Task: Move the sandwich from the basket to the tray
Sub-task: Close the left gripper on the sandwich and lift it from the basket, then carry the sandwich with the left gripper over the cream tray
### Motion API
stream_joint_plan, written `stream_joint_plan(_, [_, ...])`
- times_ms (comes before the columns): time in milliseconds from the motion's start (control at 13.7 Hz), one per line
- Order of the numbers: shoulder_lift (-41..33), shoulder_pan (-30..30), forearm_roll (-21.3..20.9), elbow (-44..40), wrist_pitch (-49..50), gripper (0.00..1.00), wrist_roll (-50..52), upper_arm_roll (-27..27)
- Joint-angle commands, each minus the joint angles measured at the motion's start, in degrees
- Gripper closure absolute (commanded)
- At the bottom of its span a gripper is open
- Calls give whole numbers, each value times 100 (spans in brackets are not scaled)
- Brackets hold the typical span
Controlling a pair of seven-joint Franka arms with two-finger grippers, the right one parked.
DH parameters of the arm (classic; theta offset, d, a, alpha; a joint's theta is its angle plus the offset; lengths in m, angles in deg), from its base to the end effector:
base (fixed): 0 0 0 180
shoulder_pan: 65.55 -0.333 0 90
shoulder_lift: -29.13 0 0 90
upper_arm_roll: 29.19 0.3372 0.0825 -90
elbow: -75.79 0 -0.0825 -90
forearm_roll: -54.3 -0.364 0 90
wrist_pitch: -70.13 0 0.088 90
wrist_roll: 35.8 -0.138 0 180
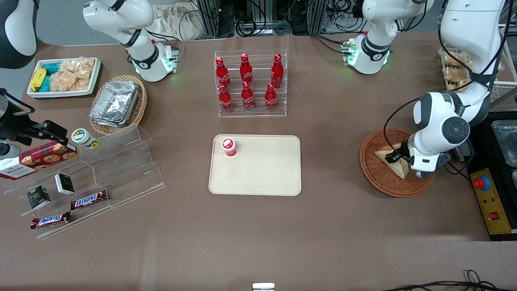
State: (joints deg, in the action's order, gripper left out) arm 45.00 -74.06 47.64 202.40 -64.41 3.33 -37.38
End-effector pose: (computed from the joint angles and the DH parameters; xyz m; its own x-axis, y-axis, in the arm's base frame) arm 0.5272 0.0068 0.2490 0.8174 0.5698 -0.0845 0.5607 -0.8206 -0.1102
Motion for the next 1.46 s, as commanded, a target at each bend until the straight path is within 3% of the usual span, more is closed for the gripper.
stream_joint_plan(0, [-102,7,-98,-74,155,100,-2,-7])
stream_joint_plan(293, [-137,51,-81,-925,1217,100,-19,-103])
stream_joint_plan(512, [-190,60,-54,-1891,2384,100,-448,-498])
stream_joint_plan(732, [-103,68,16,-2928,3126,100,-662,-1235])
stream_joint_plan(1024, [475,339,78,-3589,3154,100,-653,-2202])
stream_joint_plan(1171, [1143,997,60,-3923,3066,100,-390,-2231])
stream_joint_plan(1390, [1961,1772,-54,-3968,2110,100,-4,-2204])
